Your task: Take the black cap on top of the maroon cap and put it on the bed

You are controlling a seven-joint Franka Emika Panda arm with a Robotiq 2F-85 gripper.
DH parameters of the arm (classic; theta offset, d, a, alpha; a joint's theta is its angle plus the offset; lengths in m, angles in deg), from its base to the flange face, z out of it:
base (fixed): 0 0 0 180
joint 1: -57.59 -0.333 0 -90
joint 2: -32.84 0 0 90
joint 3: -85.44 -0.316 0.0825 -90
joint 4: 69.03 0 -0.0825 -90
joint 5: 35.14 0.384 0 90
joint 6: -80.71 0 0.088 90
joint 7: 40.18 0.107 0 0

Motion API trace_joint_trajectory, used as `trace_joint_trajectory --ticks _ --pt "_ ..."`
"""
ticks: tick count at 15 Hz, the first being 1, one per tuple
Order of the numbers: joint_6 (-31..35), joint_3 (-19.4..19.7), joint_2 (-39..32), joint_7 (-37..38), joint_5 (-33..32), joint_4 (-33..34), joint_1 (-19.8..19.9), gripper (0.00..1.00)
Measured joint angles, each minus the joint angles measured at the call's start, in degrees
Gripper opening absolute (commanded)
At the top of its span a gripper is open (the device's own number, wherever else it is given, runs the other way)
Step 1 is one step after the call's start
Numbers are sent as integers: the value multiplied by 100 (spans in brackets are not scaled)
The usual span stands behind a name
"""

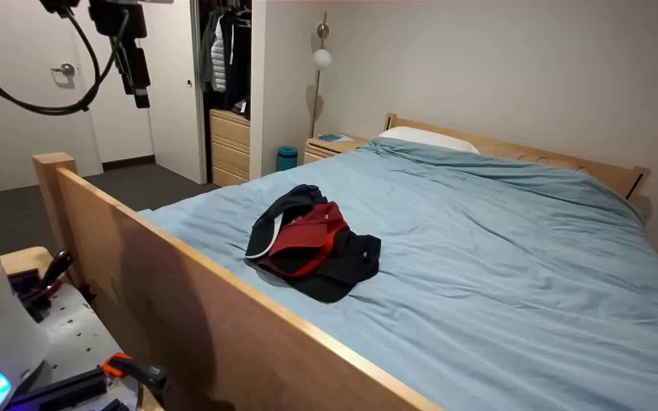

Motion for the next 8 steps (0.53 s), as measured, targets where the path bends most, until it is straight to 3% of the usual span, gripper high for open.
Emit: trace_joint_trajectory --ticks 4,8 --pt "63 38 -31 -11 -13 0 34 100" --pt "514 227 -492 -191 -49 -21 211 100"
